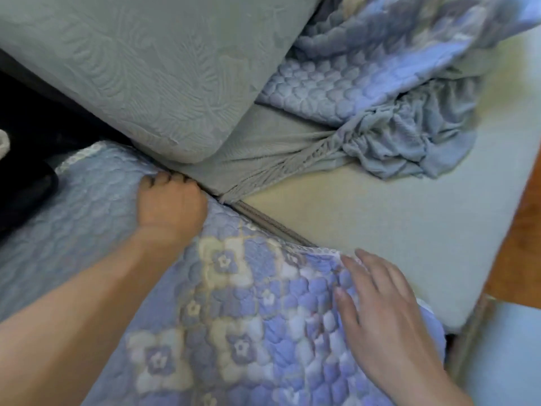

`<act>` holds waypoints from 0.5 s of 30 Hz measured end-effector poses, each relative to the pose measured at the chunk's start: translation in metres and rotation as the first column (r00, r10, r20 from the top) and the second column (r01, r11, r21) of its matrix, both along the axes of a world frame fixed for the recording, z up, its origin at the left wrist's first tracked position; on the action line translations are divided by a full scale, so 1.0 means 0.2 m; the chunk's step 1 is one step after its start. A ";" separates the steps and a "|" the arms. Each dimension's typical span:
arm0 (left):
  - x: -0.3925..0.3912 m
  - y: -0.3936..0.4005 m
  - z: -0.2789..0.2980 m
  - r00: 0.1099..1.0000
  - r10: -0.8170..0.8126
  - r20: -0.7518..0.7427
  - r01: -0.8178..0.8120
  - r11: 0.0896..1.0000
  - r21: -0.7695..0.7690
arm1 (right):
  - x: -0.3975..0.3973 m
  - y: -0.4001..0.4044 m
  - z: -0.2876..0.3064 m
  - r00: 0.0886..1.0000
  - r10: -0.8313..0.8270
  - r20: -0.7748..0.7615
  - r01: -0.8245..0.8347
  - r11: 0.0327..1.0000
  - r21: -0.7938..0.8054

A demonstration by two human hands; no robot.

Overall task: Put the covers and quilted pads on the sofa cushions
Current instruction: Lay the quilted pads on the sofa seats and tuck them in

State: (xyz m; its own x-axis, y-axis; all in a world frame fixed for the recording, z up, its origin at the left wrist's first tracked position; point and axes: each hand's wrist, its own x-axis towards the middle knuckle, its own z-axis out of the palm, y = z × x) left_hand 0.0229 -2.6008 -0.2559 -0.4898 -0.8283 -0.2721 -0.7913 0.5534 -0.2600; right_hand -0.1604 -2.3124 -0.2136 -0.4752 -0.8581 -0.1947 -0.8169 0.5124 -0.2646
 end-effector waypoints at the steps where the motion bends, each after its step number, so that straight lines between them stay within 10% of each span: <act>1: -0.04 0.10 0.04 0.996 -0.020 -0.082 0.024 0.999 0.039 | -0.10 0.07 -0.01 0.998 -0.049 -0.026 0.049 0.999 0.009; 5: -0.28 0.59 0.11 0.934 -0.160 -0.321 0.268 0.905 0.329 | -0.30 0.32 -0.09 0.986 -0.145 -0.086 0.152 0.985 0.079; 15: -0.27 0.65 0.02 0.801 -0.560 -0.209 0.586 0.665 0.463 | -0.38 0.71 -0.15 0.923 -0.291 0.251 0.276 0.957 0.093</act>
